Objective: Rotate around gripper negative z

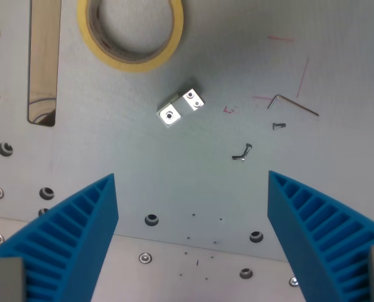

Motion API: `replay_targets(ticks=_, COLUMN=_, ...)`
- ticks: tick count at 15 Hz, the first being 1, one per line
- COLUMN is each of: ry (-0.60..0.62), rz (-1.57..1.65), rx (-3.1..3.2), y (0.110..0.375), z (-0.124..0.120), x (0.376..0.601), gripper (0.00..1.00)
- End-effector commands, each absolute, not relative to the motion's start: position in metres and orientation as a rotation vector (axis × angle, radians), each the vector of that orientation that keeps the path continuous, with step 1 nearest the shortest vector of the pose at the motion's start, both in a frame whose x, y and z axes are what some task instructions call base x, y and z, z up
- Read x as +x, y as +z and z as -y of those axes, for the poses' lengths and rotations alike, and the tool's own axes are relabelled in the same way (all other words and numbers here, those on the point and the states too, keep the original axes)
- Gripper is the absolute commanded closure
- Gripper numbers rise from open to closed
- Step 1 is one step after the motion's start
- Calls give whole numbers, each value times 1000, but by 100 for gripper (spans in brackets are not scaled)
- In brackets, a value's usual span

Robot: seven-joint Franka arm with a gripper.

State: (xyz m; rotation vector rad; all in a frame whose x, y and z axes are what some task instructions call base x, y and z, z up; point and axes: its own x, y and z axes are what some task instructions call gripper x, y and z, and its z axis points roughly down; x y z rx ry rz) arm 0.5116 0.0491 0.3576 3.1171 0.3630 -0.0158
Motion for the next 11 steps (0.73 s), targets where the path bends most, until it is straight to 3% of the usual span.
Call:
replay_targets(ticks=1, ry=-10, rz=-615, rx=3078, y=360, z=-49, x=511, gripper=0)
replay_targets(ticks=11, ry=-10, rz=-819, rx=3030, y=360, z=-49, x=511, gripper=0)
